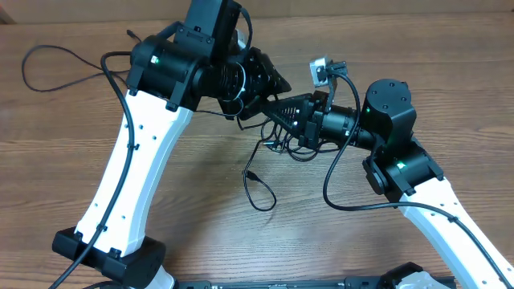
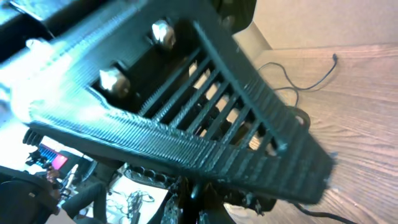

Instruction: Untangle cables

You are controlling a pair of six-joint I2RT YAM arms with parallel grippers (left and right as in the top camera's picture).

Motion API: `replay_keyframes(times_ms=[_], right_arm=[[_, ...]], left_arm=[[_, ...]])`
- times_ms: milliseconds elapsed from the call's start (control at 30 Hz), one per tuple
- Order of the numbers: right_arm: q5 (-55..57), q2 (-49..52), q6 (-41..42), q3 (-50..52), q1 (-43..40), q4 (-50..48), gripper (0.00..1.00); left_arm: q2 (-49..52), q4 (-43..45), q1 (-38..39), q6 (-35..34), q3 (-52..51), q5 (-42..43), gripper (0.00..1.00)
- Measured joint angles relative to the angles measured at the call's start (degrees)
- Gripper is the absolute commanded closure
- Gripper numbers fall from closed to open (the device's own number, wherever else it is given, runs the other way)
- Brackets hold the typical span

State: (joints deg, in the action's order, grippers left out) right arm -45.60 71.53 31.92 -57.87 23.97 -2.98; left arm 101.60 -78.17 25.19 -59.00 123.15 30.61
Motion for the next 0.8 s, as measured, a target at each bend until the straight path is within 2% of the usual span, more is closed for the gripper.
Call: replay_keyframes(times_ms=[167, 400, 500, 800], right_arm=[[0.31, -0.02, -0.31, 0.00, -0.04, 0.24, 0.96], [0.28, -0.02, -0.42, 0.00, -0.04, 0.59, 0.96], [-0.42, -0.02, -0.46, 0.00, -0.11, 0.90, 0.96], [-1.09, 0.00, -0.46, 0.00, 0.04, 2.19, 0.92]], left_arm=[[0.00, -0.02, -0.24, 0.02, 0.00, -0.63, 0.67], [0.00, -0.02, -0.24, 0.00, 0.00, -1.55, 0.73], [0.00, 0.04, -0.24, -0.02, 0.00, -1.92, 0.81], [0.00, 0.20, -0.15, -0.26, 0.00, -0.52, 0.96]])
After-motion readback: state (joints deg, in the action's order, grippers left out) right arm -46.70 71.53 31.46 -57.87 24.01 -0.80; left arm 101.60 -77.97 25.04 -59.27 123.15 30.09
